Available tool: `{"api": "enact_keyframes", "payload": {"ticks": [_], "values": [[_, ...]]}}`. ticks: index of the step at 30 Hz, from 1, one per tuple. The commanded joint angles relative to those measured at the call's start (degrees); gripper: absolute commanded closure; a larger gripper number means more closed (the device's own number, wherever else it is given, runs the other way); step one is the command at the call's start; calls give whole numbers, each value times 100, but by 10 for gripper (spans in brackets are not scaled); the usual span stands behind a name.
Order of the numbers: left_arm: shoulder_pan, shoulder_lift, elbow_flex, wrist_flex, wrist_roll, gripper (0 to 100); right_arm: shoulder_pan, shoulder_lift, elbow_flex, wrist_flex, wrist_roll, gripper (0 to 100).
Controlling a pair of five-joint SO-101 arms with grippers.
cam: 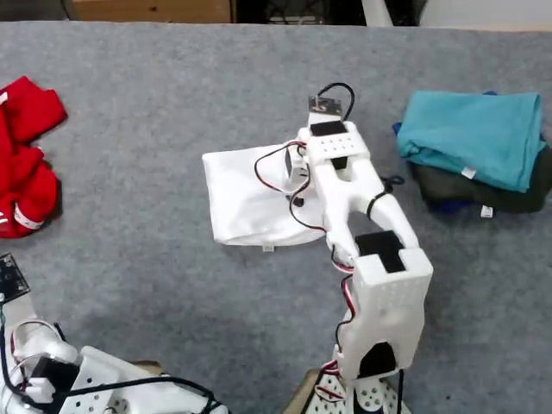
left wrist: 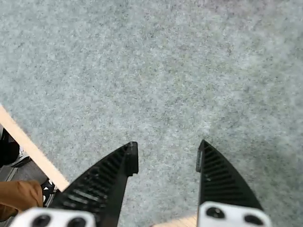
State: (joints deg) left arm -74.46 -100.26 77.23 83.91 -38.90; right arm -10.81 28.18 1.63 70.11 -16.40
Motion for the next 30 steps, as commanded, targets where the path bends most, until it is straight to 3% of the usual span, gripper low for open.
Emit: {"api": "enact_keyframes", "payload": {"ticks": [1,2,8,14,18,26,30], "values": [[-40,-26,-233,44,0,784,97,242,31,-62,44,944],[-40,-35,-233,44,0,784,114,251,13,-53,44,991],[268,-79,-435,158,-308,784,633,233,-752,905,70,985],[330,-79,-497,220,-202,784,1064,84,-2589,2418,1310,985],[365,-79,-497,220,-211,784,1468,215,-3890,2901,2013,985],[1138,-79,-505,220,-193,784,3059,655,-5648,3077,2716,985],[1754,-79,-549,220,211,782,4009,840,-5798,3051,3156,985]]}}
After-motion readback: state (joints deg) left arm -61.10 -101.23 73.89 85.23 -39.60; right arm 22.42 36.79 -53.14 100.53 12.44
